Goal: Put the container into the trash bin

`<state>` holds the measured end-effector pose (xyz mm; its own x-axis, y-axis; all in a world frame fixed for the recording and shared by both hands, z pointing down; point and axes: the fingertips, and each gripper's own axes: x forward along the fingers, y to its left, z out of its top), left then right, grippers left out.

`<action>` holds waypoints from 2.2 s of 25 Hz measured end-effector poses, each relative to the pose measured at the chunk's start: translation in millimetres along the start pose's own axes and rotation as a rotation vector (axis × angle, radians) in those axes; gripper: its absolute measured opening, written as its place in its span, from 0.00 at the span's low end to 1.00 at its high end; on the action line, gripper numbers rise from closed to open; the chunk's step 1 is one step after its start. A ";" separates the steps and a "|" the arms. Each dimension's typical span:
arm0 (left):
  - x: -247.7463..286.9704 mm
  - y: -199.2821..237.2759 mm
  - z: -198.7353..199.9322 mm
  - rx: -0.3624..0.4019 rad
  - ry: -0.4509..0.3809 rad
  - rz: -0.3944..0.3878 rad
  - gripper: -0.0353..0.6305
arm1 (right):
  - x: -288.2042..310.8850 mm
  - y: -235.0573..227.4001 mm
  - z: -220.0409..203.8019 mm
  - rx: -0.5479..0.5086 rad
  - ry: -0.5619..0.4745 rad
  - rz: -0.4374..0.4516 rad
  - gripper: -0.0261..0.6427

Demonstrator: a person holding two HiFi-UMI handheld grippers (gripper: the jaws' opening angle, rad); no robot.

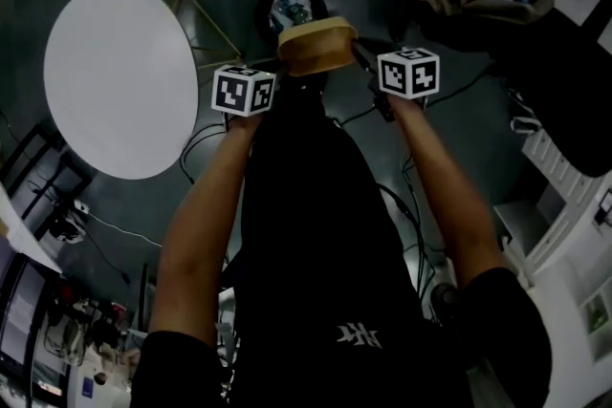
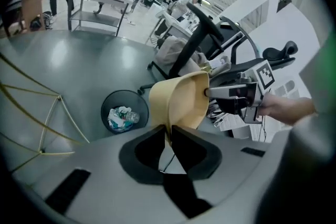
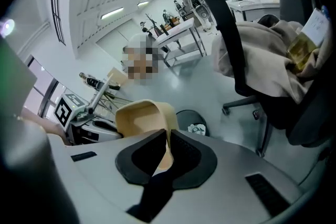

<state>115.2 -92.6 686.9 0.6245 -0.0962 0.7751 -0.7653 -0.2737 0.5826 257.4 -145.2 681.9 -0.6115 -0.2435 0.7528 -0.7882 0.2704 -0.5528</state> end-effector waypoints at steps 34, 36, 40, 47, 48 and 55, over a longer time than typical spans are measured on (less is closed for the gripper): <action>165.4 209.4 -37.8 -0.227 -0.137 0.178 0.08 | 229.7 -101.2 -62.8 -0.020 0.037 -0.113 0.12; 166.8 215.7 -39.0 -0.222 -0.139 0.184 0.08 | 234.6 -101.7 -64.3 -0.028 0.033 -0.114 0.12; 174.7 221.0 -39.8 -0.219 -0.148 0.184 0.08 | 241.9 -108.1 -67.8 -0.032 0.024 -0.123 0.12; 180.9 226.1 -39.9 -0.210 -0.156 0.189 0.08 | 249.3 -114.6 -73.6 -0.028 0.024 -0.133 0.12; 181.1 226.4 -39.4 -0.207 -0.156 0.193 0.08 | 249.0 -115.4 -73.3 -0.031 0.022 -0.138 0.12; 183.5 227.2 -37.7 -0.183 -0.165 0.191 0.08 | 251.8 -118.9 -74.2 -0.021 0.012 -0.148 0.12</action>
<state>50.0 -136.4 970.7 0.4721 -0.2878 0.8332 -0.8772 -0.0601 0.4763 202.2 -169.5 963.7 -0.4880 -0.2710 0.8297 -0.8679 0.2519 -0.4282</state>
